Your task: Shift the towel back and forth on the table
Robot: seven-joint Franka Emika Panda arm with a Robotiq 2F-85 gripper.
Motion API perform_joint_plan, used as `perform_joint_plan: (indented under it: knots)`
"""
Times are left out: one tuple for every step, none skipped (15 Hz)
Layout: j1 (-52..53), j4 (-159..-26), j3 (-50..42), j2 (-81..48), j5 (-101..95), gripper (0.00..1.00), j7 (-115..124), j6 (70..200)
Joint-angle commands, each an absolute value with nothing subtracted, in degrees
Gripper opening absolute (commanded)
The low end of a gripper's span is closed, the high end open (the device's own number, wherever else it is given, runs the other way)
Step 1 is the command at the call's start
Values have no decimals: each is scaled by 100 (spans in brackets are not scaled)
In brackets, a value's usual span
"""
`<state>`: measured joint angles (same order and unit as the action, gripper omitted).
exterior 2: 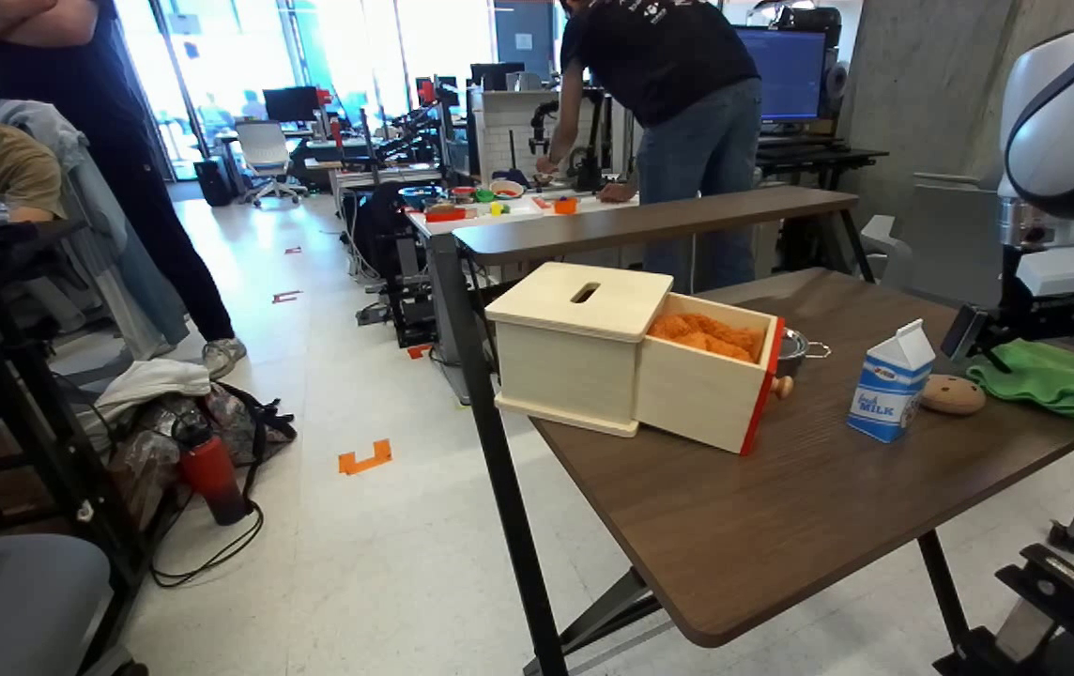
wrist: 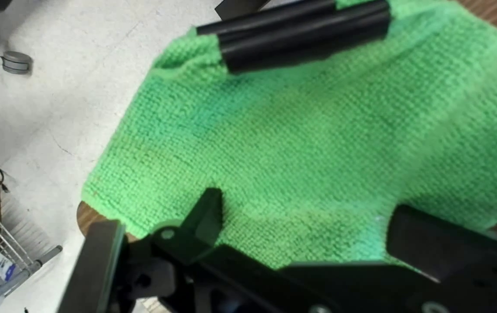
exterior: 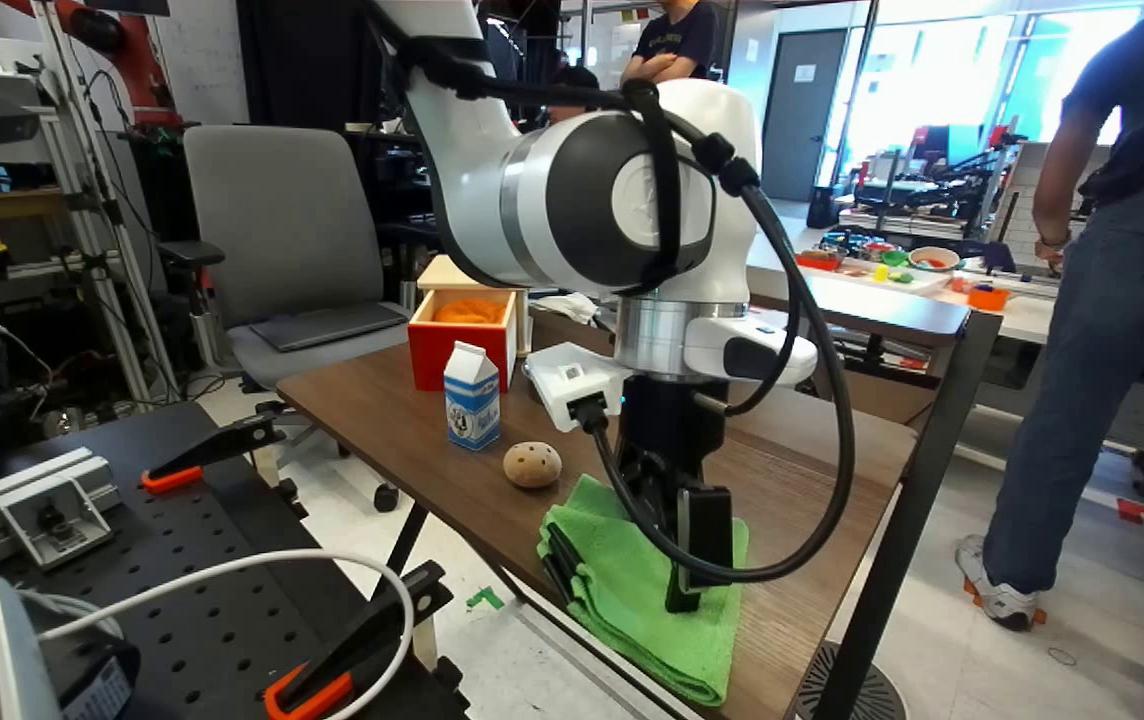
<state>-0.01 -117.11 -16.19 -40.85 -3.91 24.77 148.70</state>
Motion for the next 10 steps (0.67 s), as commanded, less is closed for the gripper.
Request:
perform_joint_plan:
  knots:
    - [99, -11549, -1661, -4203, -285, 100, 2649, 14858]
    - [115, -11396, -1656, -4279, -246, 100, 2748, 14794]
    - [130, -11210, -1646, -4355, -202, 100, 2867, 14693]
    - [150, -11011, -1637, -4424, -157, 100, 3004, 14607]
    - [171, -10816, -1631, -4493, -115, 100, 3135, 14504]
    - [192, -10595, -1627, -4572, -61, 100, 3257, 14380]
    - [219, -10361, -1628, -4672, -20, 100, 3387, 14286]
    - [236, -10157, -1630, -4764, 5, 100, 3518, 14191]
    - [259, -9930, -1637, -4873, 10, 100, 3656, 14100]
    - [261, -9728, -1627, -4984, 23, 100, 3775, 14015]
